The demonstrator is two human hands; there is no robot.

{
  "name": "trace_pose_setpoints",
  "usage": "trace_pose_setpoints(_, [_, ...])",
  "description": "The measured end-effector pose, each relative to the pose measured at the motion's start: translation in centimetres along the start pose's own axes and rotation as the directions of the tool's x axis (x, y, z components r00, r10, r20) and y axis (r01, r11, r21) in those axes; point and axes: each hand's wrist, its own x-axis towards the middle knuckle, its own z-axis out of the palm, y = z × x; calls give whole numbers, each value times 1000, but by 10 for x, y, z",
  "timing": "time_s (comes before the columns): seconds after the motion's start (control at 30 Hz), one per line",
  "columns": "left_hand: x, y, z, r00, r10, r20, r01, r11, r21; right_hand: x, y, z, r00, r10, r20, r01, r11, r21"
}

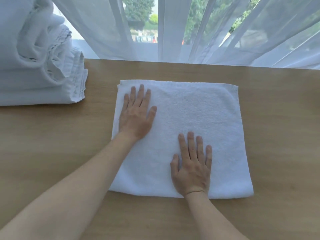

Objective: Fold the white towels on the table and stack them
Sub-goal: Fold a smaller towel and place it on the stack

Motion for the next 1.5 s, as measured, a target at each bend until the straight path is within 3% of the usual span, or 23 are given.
trace_pose_setpoints(0.13, [-100,32,27,982,175,65,-176,984,0,0,0,-2,1000,14,27,-14,1000,2])
trace_pose_setpoints(0.23, [-140,6,34,993,82,80,-92,989,117,0,-1,-1,999,13,40,-13,1000,13])
trace_pose_setpoints(0.33, [-145,-26,24,995,-85,56,78,990,118,-1,-1,-2,999,25,45,-26,1000,13])
trace_pose_setpoints(0.47, [-140,-24,21,987,-163,-13,164,981,103,0,-3,-4,999,30,40,-30,999,12])
trace_pose_setpoints(0.57, [-125,-1,26,999,-15,-35,17,998,67,-1,-3,-3,999,28,20,-29,1000,10])
trace_pose_setpoints(0.67, [-85,13,27,992,123,35,-126,989,84,0,-3,-1,1000,27,-2,-27,1000,5])
trace_pose_setpoints(0.87, [16,-27,7,994,-106,17,103,988,115,1,-2,2,999,20,-27,-20,1000,-1])
trace_pose_setpoints(0.97, [27,-27,4,985,-175,-2,174,979,105,0,-2,1,1000,19,-21,-19,1000,-2])
trace_pose_setpoints(1.03, [11,-9,6,997,-83,-11,83,993,82,0,-2,1,1000,21,-14,-21,1000,-2])
trace_pose_setpoints(1.13, [-48,26,19,984,169,50,-170,985,7,1,-2,0,1000,28,-4,-28,1000,-6])
trace_pose_setpoints(1.2, [-96,37,32,974,216,67,-219,975,35,0,-3,0,999,28,18,-28,1000,-4])
trace_pose_setpoints(1.33, [-156,13,43,992,116,43,-120,987,108,0,-3,-3,999,35,25,-36,999,11])
trace_pose_setpoints(1.5, [-161,-12,39,1000,-16,-11,17,993,118,0,-5,-6,997,33,66,-34,999,9])
